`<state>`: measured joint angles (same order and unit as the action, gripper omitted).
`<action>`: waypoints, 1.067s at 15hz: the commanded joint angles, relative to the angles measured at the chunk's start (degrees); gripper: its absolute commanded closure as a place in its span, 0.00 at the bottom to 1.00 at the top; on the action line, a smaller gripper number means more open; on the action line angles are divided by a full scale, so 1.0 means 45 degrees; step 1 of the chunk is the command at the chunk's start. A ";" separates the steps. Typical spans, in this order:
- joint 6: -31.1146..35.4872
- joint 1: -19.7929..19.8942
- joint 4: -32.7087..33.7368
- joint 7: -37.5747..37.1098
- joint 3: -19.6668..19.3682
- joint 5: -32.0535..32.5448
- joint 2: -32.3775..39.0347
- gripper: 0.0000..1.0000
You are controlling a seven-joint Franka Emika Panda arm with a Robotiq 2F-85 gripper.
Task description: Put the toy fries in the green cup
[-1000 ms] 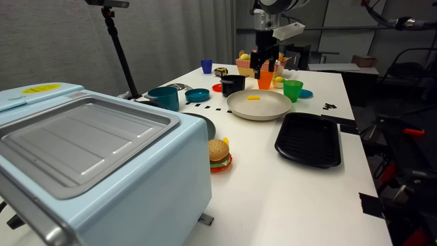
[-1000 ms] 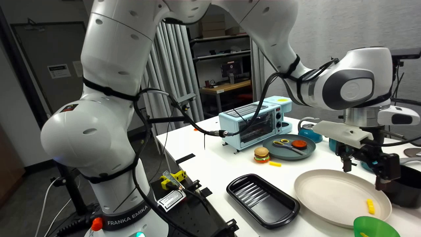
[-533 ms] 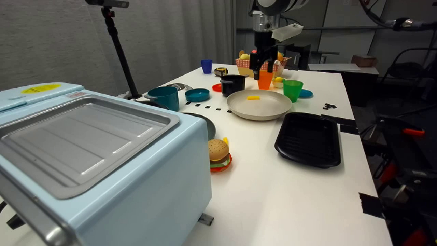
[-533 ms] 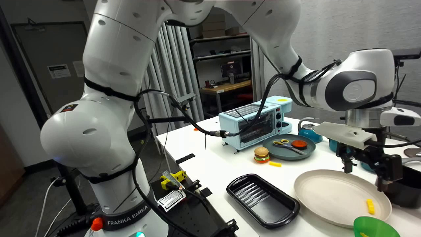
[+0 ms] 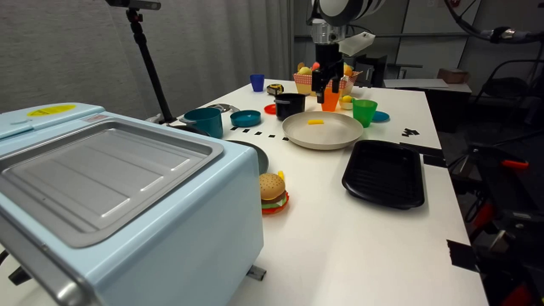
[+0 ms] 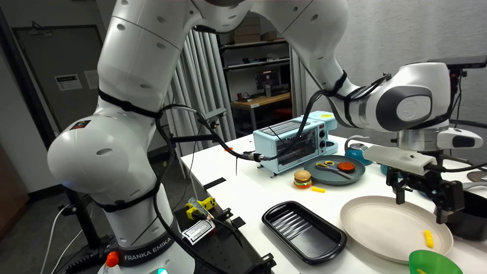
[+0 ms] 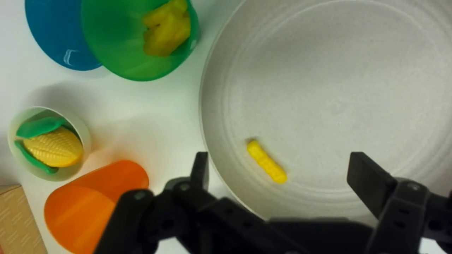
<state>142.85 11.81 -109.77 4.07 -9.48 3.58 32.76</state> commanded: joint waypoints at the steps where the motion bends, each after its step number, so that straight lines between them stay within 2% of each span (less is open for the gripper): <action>1: -0.0379 0.0059 0.0599 0.1011 0.0207 0.0502 0.0459 0.00; 9: -0.1039 0.0693 0.1929 0.4228 0.1214 0.0383 0.1491 0.00; 16: -0.2333 0.1019 0.3070 0.5737 0.1483 0.0427 0.2381 0.00</action>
<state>135.74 14.61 -100.29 26.89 -4.06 4.96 40.63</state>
